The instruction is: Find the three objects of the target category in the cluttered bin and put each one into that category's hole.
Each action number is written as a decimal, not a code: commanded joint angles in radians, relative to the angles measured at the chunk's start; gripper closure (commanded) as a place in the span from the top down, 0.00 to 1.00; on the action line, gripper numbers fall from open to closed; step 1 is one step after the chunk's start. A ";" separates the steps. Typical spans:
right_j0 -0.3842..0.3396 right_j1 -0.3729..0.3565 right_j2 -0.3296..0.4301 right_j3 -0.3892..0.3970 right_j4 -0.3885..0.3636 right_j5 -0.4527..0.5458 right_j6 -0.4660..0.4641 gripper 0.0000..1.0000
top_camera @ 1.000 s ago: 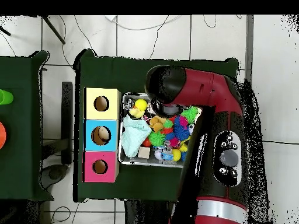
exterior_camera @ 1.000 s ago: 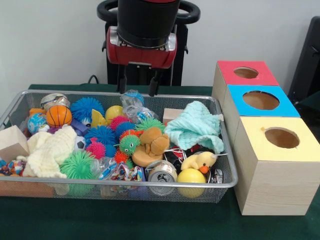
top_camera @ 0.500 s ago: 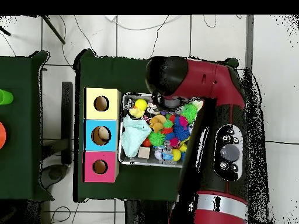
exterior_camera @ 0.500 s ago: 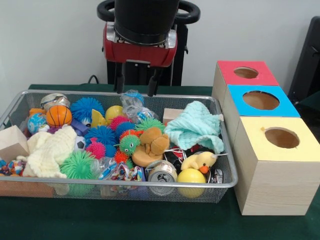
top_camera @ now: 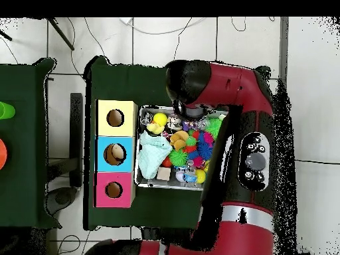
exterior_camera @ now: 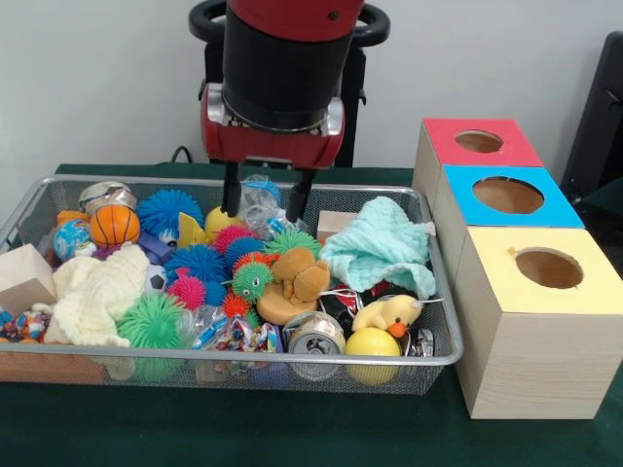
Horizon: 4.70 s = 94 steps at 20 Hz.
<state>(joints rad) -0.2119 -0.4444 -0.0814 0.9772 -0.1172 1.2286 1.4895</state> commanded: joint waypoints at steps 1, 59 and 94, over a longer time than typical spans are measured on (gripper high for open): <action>0.008 0.078 0.067 0.028 -0.074 -0.064 -0.023 1.00; 0.014 -0.020 0.047 0.386 -0.047 -0.450 0.039 1.00; -0.014 -0.017 0.056 0.629 -0.065 -0.782 0.095 1.00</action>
<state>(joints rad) -0.2008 -0.4964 -0.0822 1.4646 -0.1164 0.5460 1.4895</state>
